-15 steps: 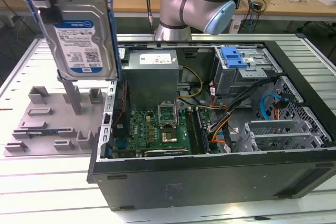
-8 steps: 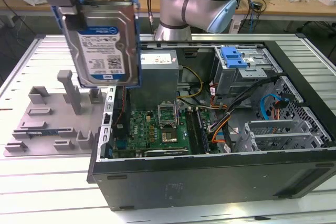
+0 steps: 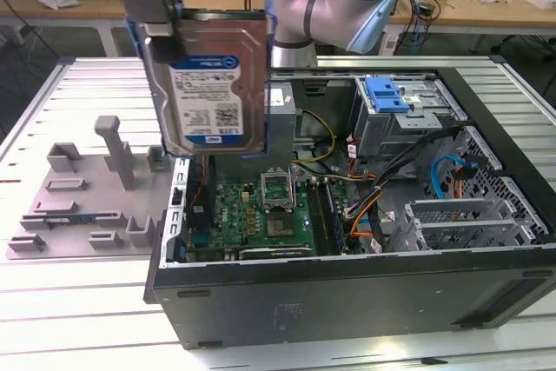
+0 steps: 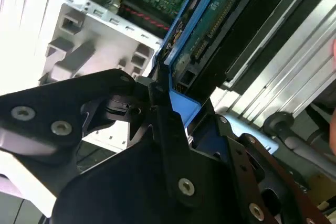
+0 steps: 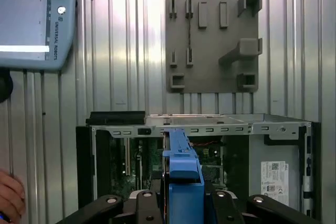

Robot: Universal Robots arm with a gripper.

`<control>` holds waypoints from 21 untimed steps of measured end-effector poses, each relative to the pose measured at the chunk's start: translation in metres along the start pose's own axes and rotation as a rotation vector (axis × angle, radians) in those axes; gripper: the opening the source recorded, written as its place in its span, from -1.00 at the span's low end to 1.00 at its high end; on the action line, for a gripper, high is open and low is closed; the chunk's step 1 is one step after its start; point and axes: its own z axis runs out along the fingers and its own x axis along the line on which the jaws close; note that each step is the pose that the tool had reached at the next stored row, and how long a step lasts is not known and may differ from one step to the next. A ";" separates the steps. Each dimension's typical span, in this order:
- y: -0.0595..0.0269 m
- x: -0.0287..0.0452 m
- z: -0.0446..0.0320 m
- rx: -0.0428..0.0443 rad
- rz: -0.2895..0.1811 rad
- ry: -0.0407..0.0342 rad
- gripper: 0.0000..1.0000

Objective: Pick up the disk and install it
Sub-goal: 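Pick up the disk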

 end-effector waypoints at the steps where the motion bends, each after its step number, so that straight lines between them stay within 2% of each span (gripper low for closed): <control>1: -0.0044 0.0021 0.0001 0.0000 0.000 -0.0001 -0.26; 6: -0.0309 0.0141 0.0003 -0.0001 0.000 -0.0001 -0.26; 7: -0.0418 0.0188 0.0005 0.0000 0.000 -0.0002 -0.26; 10: -0.0595 0.0260 0.0006 -0.0001 0.000 -0.0003 -0.26; 11: -0.0708 0.0304 0.0007 0.0000 0.000 -0.0004 -0.26; 13: -0.0796 0.0339 0.0008 -0.0001 0.000 -0.0005 -0.26; 14: -0.0914 0.0384 0.0009 -0.0001 0.000 -0.0005 -0.26; 16: -0.1080 0.0448 0.0010 -0.0001 0.000 -0.0008 -0.26; 17: -0.1202 0.0494 0.0012 0.0000 0.000 -0.0010 -0.26; 18: -0.1284 0.0521 0.0012 0.0000 0.000 -0.0011 -0.26; 21: -0.1402 0.0554 0.0013 0.0000 0.000 -0.0011 -0.26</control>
